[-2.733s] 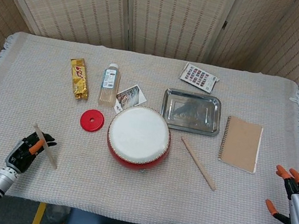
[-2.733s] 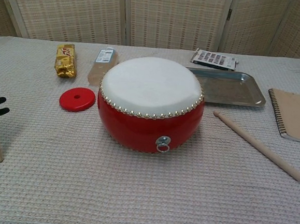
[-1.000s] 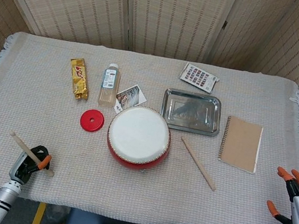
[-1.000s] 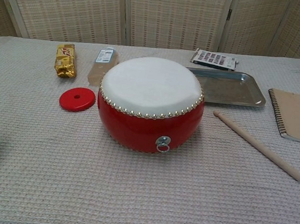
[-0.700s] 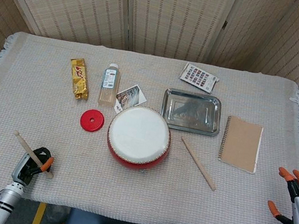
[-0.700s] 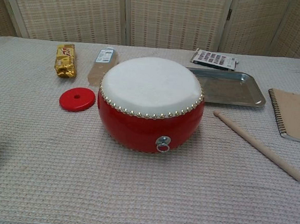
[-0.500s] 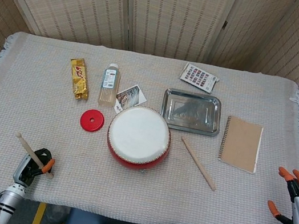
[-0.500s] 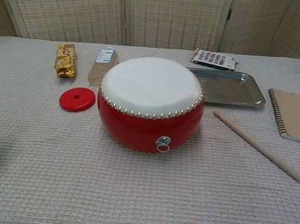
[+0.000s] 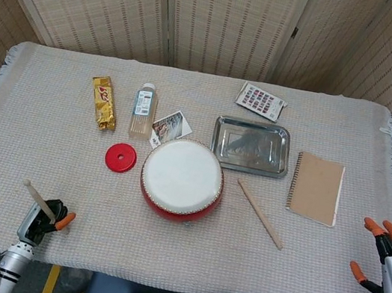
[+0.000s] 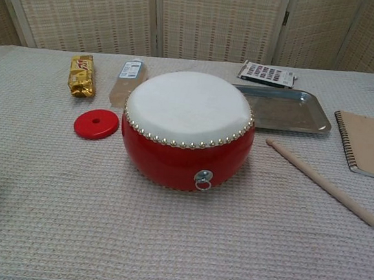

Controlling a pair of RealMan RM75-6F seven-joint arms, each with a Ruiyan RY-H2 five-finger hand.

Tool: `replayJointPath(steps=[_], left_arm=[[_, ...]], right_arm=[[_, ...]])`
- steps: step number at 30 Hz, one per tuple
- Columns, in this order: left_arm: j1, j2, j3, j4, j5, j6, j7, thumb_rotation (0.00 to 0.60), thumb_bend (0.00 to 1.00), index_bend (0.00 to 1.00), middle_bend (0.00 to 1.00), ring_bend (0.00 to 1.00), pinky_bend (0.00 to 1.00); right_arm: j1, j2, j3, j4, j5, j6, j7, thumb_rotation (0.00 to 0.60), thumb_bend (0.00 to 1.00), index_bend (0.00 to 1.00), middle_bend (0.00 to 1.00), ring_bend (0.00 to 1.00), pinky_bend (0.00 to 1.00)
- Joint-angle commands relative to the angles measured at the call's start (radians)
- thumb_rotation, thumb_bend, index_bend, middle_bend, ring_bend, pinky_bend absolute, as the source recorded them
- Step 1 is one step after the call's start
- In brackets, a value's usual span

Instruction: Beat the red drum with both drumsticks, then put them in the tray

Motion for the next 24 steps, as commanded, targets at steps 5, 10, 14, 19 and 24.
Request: replayJointPath(steps=[5,10,14,19,24], left_arm=[[0.009,-0.018,0.009,0.026,0.005,0.01,0.017,0.6,0.3,0.87,0.93,0.83,0.85],[0.013,-0.038,0.02,0.059,0.013,0.012,0.027,0.6,0.3,0.88,0.94,0.84,0.85],[0.016,-0.06,0.025,0.092,0.017,0.016,0.036,0.6,0.3,0.89,0.94,0.84,0.84],[0.013,-0.074,0.029,0.121,0.029,0.025,0.053,0.6,0.36,0.91,0.96,0.86,0.85],[0.009,-0.076,0.034,0.129,0.034,0.021,0.058,0.6,0.57,0.95,1.0,0.91,0.9]], right_arm=[[-0.002,0.002,0.0,-0.004,-0.002,0.005,-0.004,0.6,0.17,0.15,0.22,0.08,0.25],[-0.003,0.001,0.001,-0.003,-0.002,0.006,-0.003,0.6,0.17,0.15,0.22,0.08,0.25],[-0.003,0.001,0.001,-0.005,-0.003,0.006,-0.005,0.6,0.17,0.15,0.22,0.08,0.25],[-0.002,0.001,0.002,-0.008,-0.005,0.008,-0.006,0.6,0.17,0.15,0.22,0.08,0.25],[-0.002,0.0,0.002,-0.009,-0.004,0.007,-0.004,0.6,0.17,0.15,0.22,0.08,0.25]])
